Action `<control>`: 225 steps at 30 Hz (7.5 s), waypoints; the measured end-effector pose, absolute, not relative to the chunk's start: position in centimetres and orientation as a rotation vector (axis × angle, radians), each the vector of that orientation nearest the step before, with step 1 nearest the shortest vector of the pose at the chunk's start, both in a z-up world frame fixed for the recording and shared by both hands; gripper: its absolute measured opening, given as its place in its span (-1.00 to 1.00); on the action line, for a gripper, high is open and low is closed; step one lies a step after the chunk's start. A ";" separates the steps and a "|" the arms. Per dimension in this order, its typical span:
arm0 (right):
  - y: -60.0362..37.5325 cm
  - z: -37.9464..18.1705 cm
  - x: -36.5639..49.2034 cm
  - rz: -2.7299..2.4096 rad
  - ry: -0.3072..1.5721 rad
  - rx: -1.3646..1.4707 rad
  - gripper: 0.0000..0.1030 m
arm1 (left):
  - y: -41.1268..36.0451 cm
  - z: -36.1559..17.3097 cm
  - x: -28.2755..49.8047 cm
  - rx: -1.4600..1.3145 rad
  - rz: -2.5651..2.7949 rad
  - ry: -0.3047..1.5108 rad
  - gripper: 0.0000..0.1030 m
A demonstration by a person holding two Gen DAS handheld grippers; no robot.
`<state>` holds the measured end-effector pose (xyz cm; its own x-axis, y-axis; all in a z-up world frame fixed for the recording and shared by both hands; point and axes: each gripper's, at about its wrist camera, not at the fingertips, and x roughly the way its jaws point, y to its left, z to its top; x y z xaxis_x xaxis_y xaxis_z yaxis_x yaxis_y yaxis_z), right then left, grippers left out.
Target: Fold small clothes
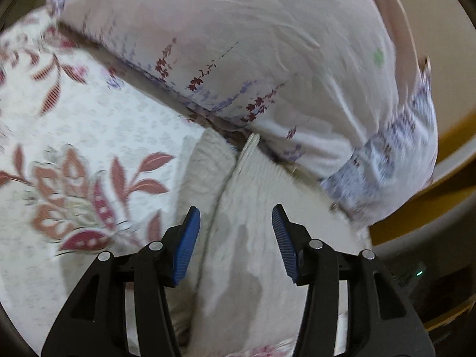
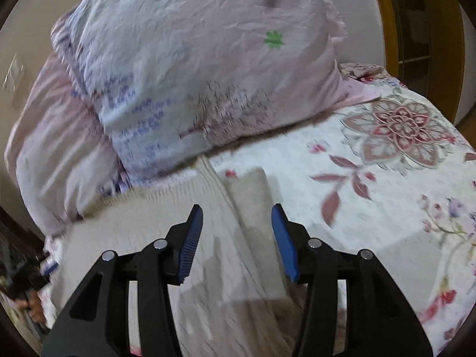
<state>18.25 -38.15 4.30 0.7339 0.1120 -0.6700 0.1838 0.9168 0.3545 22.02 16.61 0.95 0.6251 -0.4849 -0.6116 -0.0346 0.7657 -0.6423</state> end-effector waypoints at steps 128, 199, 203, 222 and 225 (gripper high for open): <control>-18.0 2.1 21.1 0.166 0.861 -0.098 0.06 | 9.1 5.4 22.7 -0.757 -0.528 0.821 -0.65; -28.5 8.1 20.3 0.296 0.703 0.273 -0.65 | -3.1 1.7 22.4 -0.639 -0.577 1.027 0.52; -29.1 10.0 19.1 0.196 0.642 0.153 -0.66 | -4.0 2.7 21.8 -0.597 -0.609 1.007 0.51; -35.8 4.6 18.3 0.030 0.764 0.210 -0.65 | -7.2 2.6 20.1 -0.470 -0.684 1.043 0.36; -37.4 2.7 19.2 0.044 0.843 0.317 -0.40 | -7.3 2.8 20.0 -0.465 -0.695 1.047 0.36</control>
<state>19.16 -37.41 2.67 0.6674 0.1633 -0.7265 0.0866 0.9520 0.2935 20.00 -7.31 2.76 0.3211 -0.7143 -0.6219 0.2959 0.6994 -0.6506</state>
